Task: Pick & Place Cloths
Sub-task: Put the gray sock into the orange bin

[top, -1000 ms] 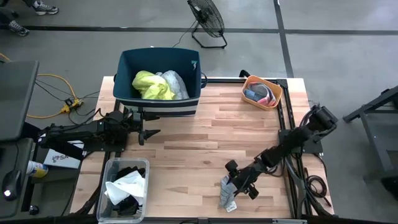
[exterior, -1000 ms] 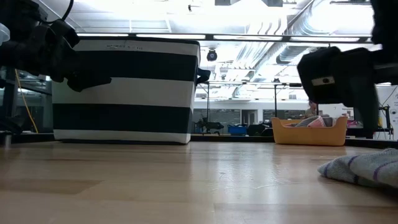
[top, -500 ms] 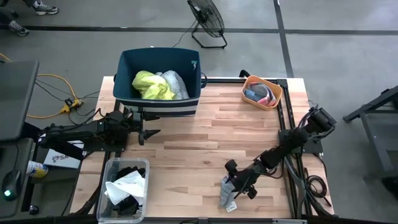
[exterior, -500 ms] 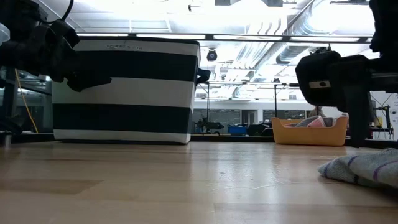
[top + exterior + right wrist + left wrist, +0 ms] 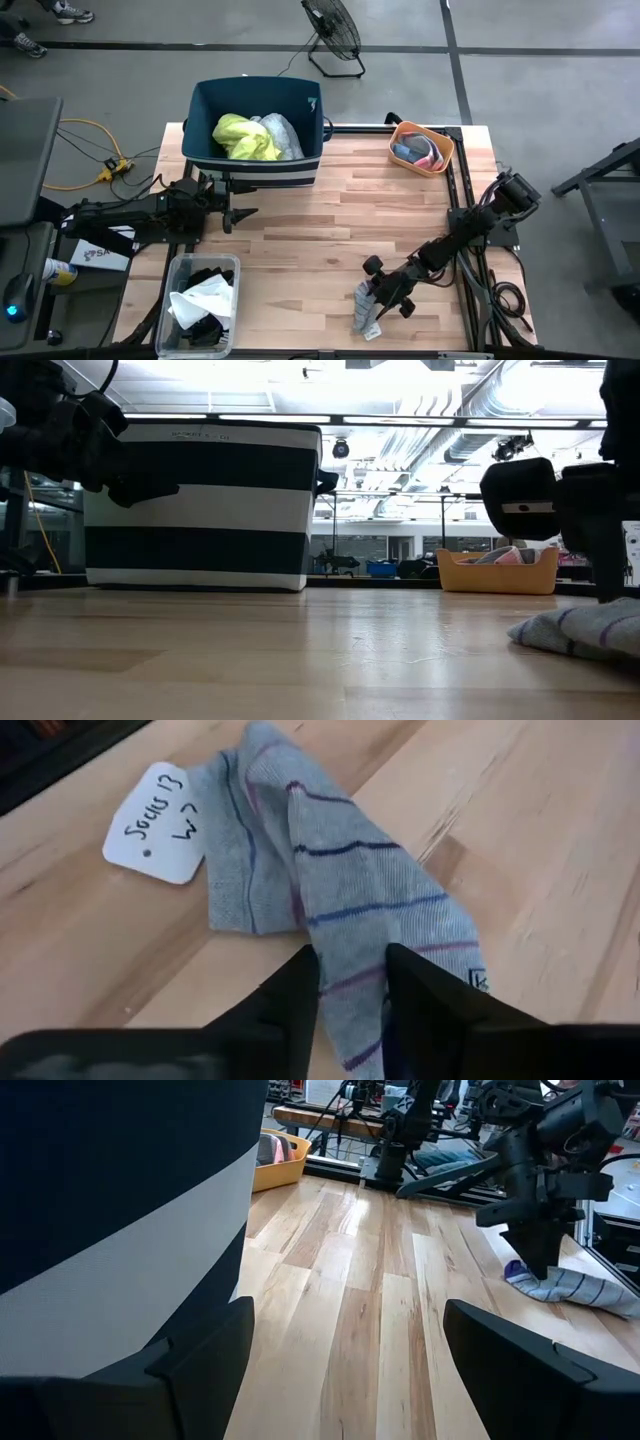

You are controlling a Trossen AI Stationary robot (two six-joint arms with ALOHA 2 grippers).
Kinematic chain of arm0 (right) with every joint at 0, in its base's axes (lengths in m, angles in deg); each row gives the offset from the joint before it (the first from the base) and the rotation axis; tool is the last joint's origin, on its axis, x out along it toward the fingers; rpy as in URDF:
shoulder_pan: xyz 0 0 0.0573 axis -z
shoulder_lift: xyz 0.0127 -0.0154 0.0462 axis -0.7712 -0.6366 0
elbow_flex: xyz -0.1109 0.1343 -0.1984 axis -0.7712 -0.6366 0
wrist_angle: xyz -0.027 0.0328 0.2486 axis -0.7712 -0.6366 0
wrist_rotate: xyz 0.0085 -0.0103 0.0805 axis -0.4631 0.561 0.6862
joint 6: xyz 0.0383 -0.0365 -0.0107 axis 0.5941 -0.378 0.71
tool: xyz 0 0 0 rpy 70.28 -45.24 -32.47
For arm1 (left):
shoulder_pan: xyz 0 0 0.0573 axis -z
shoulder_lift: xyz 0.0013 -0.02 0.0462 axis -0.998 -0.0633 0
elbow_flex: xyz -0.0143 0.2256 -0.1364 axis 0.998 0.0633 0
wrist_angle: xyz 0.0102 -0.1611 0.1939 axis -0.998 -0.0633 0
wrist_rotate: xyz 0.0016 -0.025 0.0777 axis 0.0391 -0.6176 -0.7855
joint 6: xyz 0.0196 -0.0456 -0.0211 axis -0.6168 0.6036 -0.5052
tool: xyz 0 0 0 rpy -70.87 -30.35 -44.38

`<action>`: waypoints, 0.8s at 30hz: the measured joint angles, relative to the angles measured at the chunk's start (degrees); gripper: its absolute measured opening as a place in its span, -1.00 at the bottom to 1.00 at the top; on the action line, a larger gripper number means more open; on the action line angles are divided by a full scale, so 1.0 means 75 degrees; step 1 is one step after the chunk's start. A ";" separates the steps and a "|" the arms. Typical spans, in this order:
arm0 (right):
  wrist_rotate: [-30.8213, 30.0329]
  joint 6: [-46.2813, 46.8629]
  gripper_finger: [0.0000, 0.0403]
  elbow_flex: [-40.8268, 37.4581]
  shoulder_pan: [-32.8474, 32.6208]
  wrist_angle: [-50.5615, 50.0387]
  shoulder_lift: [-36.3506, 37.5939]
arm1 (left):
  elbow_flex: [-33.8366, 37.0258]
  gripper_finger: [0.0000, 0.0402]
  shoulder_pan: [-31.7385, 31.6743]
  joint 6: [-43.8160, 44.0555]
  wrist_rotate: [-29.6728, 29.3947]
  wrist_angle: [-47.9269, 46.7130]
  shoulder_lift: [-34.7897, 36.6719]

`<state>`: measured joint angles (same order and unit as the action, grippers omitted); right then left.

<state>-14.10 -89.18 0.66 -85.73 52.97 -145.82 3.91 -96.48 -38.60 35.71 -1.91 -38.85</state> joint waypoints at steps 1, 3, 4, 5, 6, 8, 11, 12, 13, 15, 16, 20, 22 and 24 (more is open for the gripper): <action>-0.0003 0.0000 -0.44 0.0000 0.0000 -0.0042 0.0000 | 0.0000 0.60 0.0000 -0.0003 0.0000 0.0001 0.0003; 0.0009 0.0000 -0.50 0.0000 0.0000 -0.0024 0.0000 | 0.0000 0.60 0.0000 -0.0003 0.0000 0.0003 0.0003; 0.0019 0.0000 -0.53 0.0000 0.0000 0.0004 0.0000 | 0.0000 0.60 0.0000 -0.0001 0.0000 0.0003 0.0003; 0.0019 0.0000 -0.56 0.0000 0.0000 0.0026 0.0000 | 0.0000 0.60 0.0000 -0.0002 0.0000 0.0001 0.0002; 0.0019 0.0000 -0.60 0.0000 0.0000 0.0051 0.0000 | 0.0000 0.60 0.0000 -0.0002 0.0000 0.0001 0.0003; 0.0029 0.0012 -0.69 0.0000 0.0000 0.0150 0.0000 | 0.0000 0.60 0.0000 -0.0001 0.0000 0.0003 0.0002; 0.0016 0.0311 -0.85 0.0000 0.0000 0.0193 0.0000 | 0.0000 0.60 0.0000 0.0000 0.0000 0.0000 0.0000; -0.0048 0.0499 -0.91 0.0000 0.0000 0.0199 0.0000 | 0.0000 0.60 0.0000 -0.0003 0.0000 0.0000 0.0000; -0.0152 0.0731 -0.94 0.0000 0.0000 0.0207 0.0000 | 0.0000 0.60 0.0000 0.0000 0.0000 0.0003 0.0003; -0.0509 0.1370 -0.96 0.0000 0.0000 0.0220 0.0000 | 0.0000 0.60 0.0000 -0.0001 0.0000 0.0002 0.0003; -0.0726 0.1756 -0.96 0.0000 0.0000 0.0249 0.0000 | 0.0000 0.60 0.0000 -0.0001 0.0000 0.0001 0.0003; -0.1334 0.3083 -0.97 0.0000 0.0014 0.0382 0.0079 | 0.0000 0.60 0.0000 0.0000 0.0000 0.0003 0.0003; -0.1530 0.3555 -0.97 0.0000 0.0064 0.0411 0.0210 | 0.0000 0.60 0.0000 -0.0003 0.0000 0.0003 0.0003; -0.1796 0.3931 -0.97 0.0000 0.0082 0.0409 0.0403 | 0.0000 0.60 0.0000 -0.0003 0.0000 0.0000 0.0001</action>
<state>-27.57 -59.70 0.66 -85.11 56.04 -142.80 3.91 -96.48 -38.62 35.71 -1.91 -38.85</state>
